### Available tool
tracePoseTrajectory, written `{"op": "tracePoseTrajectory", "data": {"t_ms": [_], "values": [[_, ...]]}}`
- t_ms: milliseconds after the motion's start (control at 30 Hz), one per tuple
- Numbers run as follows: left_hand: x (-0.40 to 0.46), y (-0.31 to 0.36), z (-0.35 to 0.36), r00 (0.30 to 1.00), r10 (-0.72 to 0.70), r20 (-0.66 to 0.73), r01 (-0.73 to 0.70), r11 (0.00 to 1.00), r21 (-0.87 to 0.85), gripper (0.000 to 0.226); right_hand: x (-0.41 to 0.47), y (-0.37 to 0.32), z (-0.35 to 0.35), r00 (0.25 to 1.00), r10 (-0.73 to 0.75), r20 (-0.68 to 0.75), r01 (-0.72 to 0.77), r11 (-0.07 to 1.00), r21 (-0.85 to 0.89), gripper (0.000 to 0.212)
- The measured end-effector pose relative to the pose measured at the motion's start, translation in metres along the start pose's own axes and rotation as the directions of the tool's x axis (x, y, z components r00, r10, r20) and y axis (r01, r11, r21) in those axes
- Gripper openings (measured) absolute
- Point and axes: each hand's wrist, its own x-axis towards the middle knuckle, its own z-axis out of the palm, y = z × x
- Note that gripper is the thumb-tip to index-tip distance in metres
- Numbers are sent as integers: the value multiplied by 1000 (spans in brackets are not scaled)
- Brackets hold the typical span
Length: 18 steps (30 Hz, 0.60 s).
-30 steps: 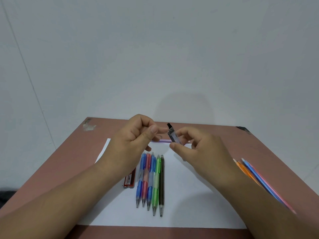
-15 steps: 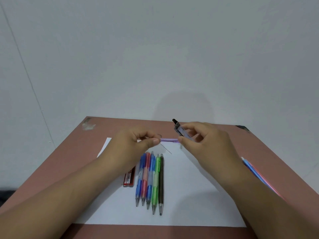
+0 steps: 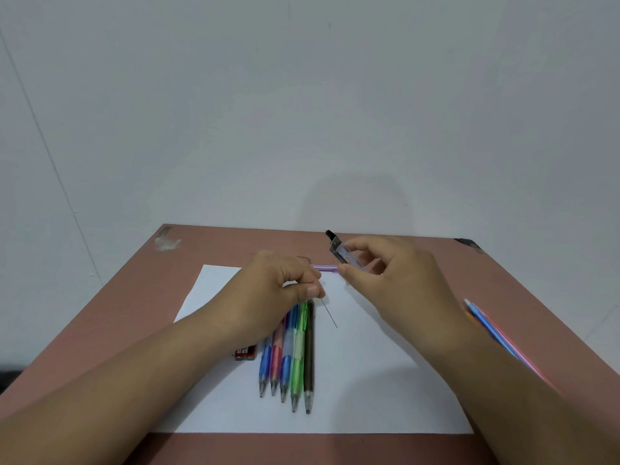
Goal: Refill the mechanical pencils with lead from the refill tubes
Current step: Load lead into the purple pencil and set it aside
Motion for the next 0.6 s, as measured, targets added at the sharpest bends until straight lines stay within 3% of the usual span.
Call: {"op": "tracePoseTrajectory", "data": {"t_ms": [200,400,600], "values": [[2,-7,-2,991,-114,-66,112,993,-33,22,1,1,-1,999,-52,4,52,997,-58,24],[-3,14,-9,964,-253,-78,197,882,-428,18,2,0,-3,991,-110,-78,97,982,-160,36],[-6,19,-8,958,-286,23,247,780,-575,20,0,-2,0,963,-252,-96,224,945,-238,35]]}}
